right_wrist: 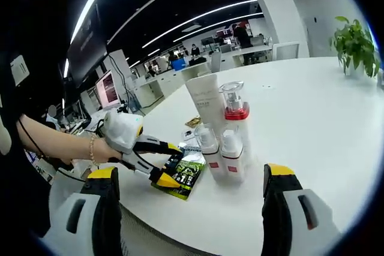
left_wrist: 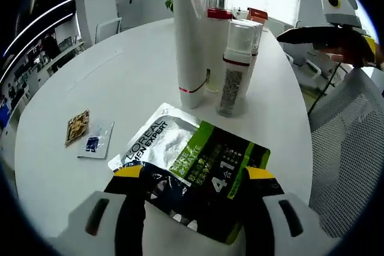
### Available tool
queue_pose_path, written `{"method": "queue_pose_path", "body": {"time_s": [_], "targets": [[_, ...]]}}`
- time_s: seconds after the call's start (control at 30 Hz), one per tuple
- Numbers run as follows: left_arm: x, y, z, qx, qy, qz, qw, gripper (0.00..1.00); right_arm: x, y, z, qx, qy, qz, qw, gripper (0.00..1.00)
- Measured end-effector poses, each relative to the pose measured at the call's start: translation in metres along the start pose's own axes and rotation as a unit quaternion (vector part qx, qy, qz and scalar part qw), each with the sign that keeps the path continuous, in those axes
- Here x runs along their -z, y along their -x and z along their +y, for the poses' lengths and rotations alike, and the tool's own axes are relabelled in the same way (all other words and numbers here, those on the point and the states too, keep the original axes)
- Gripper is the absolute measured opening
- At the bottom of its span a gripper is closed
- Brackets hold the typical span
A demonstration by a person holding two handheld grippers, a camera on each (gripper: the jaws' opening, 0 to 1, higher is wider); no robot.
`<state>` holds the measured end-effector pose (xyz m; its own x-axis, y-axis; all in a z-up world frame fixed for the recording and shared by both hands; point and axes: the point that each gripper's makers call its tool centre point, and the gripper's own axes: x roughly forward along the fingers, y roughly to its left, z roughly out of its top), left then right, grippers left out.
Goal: Arrange the skincare products in the storage area until every visible bottle or jar stands upright without overlapping.
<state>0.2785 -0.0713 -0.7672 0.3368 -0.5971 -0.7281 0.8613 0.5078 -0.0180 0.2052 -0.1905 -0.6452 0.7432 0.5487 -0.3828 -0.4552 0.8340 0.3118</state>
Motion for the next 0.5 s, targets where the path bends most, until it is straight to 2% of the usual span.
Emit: {"method": "queue_pose_path", "body": {"time_s": [0.5], "targets": [[-0.0043,-0.0029,-0.0007,-0.007,0.006,-0.003,1.0000,0.58,0.0012,-0.0007,-0.0008,0.001,-0.001,0.003,1.0000,1.00]]}}
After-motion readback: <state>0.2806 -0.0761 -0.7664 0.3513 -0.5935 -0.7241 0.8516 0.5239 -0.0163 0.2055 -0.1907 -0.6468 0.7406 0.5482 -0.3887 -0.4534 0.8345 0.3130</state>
